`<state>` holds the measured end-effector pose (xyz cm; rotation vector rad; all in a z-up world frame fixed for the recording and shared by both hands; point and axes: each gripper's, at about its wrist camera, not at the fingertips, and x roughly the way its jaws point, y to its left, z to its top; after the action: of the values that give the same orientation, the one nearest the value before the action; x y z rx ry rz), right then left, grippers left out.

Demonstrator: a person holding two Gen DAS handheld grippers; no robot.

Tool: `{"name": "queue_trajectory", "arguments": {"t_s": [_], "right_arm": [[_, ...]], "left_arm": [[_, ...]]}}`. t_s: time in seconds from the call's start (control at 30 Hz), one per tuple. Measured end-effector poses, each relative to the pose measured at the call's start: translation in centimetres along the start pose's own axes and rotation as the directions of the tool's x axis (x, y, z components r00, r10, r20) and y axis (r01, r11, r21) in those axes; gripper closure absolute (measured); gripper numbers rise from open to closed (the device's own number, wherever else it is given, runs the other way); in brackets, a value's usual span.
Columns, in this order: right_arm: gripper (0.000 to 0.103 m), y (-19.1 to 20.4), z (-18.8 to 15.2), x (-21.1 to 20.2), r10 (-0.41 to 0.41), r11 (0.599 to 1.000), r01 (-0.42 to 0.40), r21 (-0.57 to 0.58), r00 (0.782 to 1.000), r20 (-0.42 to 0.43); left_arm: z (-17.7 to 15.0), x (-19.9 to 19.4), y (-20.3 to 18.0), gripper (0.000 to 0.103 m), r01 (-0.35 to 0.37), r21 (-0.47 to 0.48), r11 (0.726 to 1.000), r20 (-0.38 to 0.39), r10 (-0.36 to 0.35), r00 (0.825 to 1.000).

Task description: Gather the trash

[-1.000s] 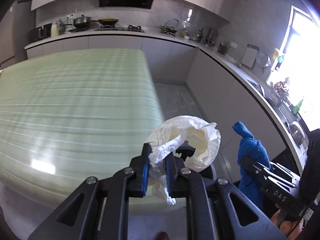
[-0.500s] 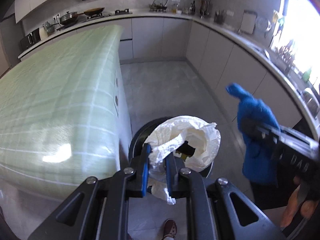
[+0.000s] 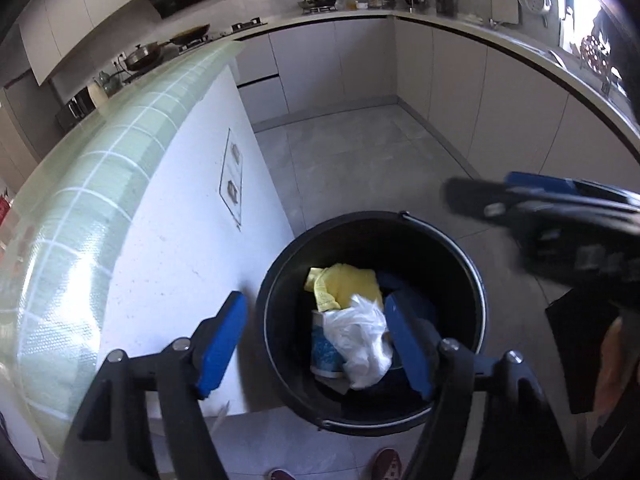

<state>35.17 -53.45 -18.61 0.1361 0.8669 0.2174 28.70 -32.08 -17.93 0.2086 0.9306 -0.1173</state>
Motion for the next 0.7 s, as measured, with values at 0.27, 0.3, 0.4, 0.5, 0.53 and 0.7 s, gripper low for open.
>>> {"name": "queue_trajectory", "arguments": {"t_s": [0.27,0.3,0.4,0.5,0.53,0.7], "right_arm": [[0.031,-1.4,-0.4,-6.4,-0.043,0.994,0.043,0.1,0.999,-0.001],[0.031,-1.6,-0.4,-7.1,-0.049,0.992,0.049,0.119,0.999,-0.003],[0.031,-1.7,-1.0,-8.8,-0.055,0.986,0.059,0.155,0.998,-0.031],[0.031,-0.1,-2.4,-10.8,-0.031,0.987,0.039,0.158,0.998,-0.055],[0.031,1.0,-3.1,-11.6,-0.027,0.988,0.035,0.15,0.998,-0.053],[0.031,6.6,-6.9,-15.6,0.017,0.991,-0.011,0.134,0.999,-0.041]], "left_arm": [[2.1,-7.5,-1.6,0.03,0.08,-0.048,0.996,0.034,-0.079,0.996],[2.5,-8.0,-1.6,0.03,0.113,-0.064,0.992,0.03,-0.111,0.993],[2.8,-10.7,-0.6,0.03,0.166,-0.12,0.979,0.026,-0.164,0.986],[2.1,-14.4,0.8,0.029,0.173,-0.145,0.974,0.04,-0.169,0.985],[1.8,-15.3,1.2,0.029,0.175,-0.15,0.973,0.045,-0.17,0.984],[-1.6,-20.4,3.7,0.023,0.161,-0.175,0.971,0.09,-0.147,0.985]]}}
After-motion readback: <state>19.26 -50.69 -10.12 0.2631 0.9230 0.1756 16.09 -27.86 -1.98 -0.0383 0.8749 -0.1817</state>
